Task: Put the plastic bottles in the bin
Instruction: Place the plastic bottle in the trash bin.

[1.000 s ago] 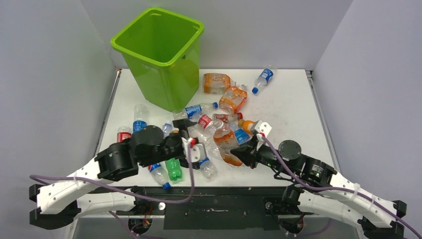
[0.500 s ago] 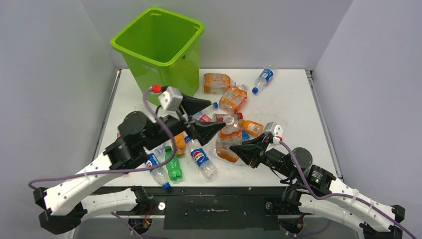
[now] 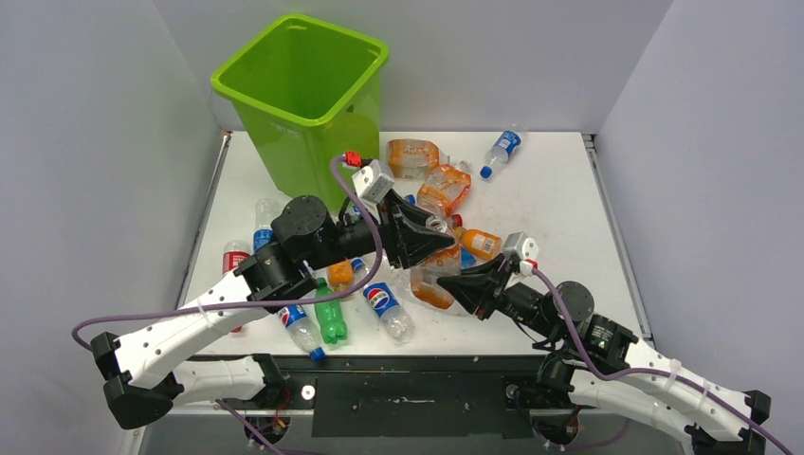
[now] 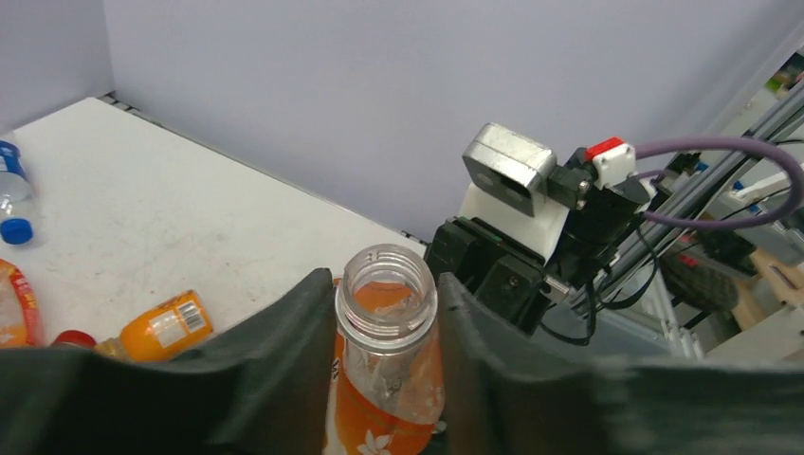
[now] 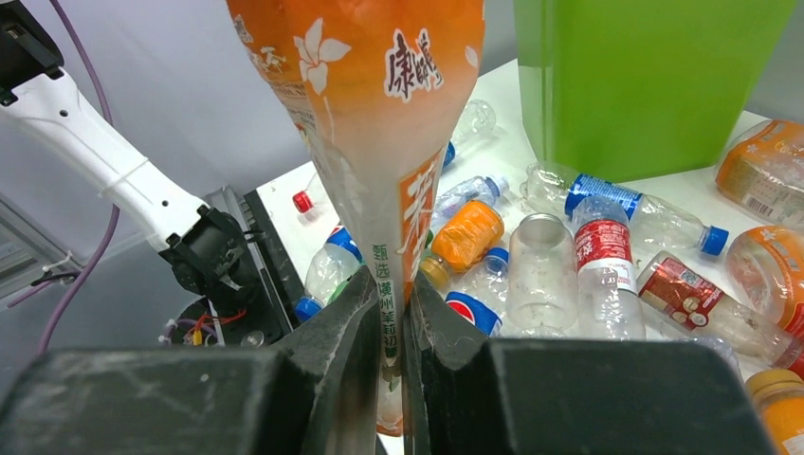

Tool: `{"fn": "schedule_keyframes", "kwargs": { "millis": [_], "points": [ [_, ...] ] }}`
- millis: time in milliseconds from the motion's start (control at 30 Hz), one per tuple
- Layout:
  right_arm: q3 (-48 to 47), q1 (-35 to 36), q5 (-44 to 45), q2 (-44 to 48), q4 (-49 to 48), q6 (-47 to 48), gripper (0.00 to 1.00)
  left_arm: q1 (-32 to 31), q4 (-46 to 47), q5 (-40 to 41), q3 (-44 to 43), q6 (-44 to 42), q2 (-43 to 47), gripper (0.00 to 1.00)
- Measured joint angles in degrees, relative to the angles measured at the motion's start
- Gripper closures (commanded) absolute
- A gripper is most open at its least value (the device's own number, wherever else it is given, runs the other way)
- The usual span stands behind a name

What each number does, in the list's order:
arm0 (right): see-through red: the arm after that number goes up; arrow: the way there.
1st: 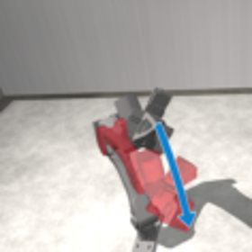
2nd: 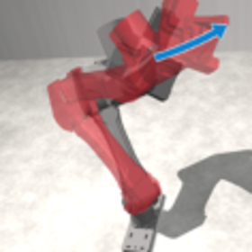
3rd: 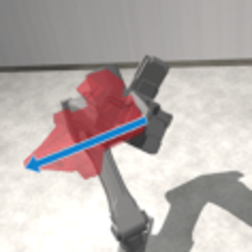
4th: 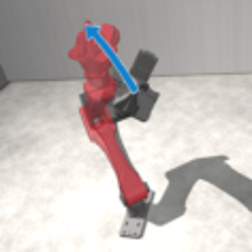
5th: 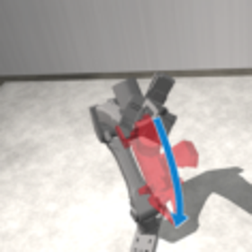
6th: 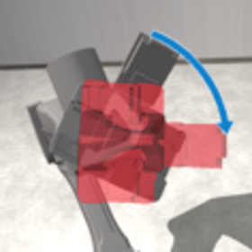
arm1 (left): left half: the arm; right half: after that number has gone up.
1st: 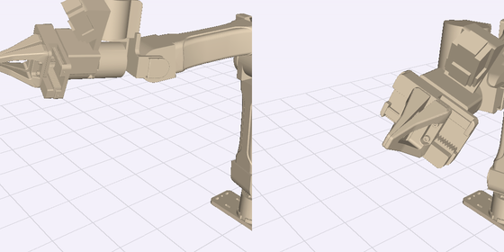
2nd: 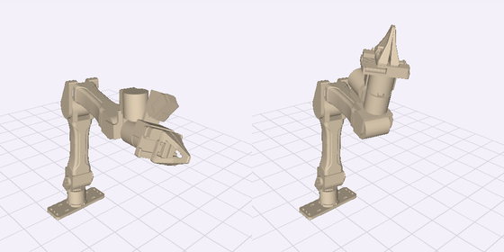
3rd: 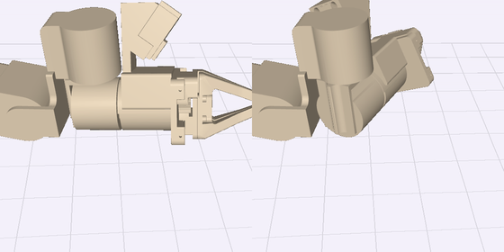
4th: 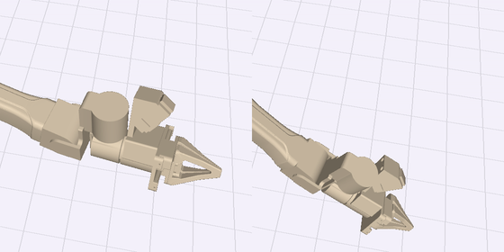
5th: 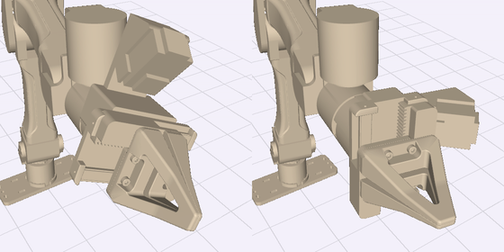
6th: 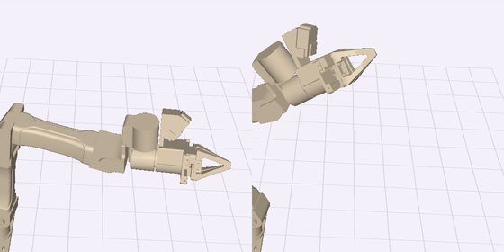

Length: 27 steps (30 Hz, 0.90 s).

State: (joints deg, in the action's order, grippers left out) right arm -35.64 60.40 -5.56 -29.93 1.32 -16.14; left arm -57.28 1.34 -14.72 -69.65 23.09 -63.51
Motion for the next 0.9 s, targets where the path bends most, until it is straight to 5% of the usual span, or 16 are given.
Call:
{"fn": "schedule_keyframes", "kwargs": {
  "millis": [33,67,133,167,233,267,400,533,667,900],
  "points": [
    [0.04,0.0,0.02,0.0,0.0,0.0,0.95,-0.02,0.26,-0.5,0.0,0.09,0.02,0.94],
    [0.04,-0.02,0.07,0.0,0.02,0.02,0.93,-0.04,0.42,-0.74,0.0,0.09,0.02,1.0],
    [0.04,-0.07,0.33,0.0,-0.17,0.02,0.37,-0.04,1.01,-1.31,0.0,0.22,0.02,1.0],
    [0.04,-0.04,0.39,0.0,-0.22,-0.15,0.18,-0.04,1.25,-1.42,0.02,-0.02,0.02,1.0],
    [-0.02,-0.04,0.26,0.0,0.15,-0.72,0.01,-0.04,1.57,-0.44,0.02,-1.11,0.17,1.0],
    [-0.2,-0.04,0.33,0.0,0.72,-0.76,0.09,0.07,1.44,1.03,0.0,-2.05,0.42,1.0],
    [-2.14,-0.04,2.21,0.98,4.87,-1.07,0.1,2.49,-0.55,8.98,-1.79,-7.15,1.4,1.0],
    [-2.84,-0.04,6.47,4.46,7.87,-1.29,0.1,16.09,-1.07,16.55,-8.5,-8.48,0.98,1.0],
    [-2.8,-0.04,12.92,9.62,9.49,-2.01,0.1,29.16,6.16,22.99,-13.92,-8.04,-0.44,1.0],
    [-1.49,-0.04,21.86,14.14,11.28,-3.28,0.1,34.6,18.49,28.24,-22.12,-12.22,-8.39,0.97]
  ]
}}
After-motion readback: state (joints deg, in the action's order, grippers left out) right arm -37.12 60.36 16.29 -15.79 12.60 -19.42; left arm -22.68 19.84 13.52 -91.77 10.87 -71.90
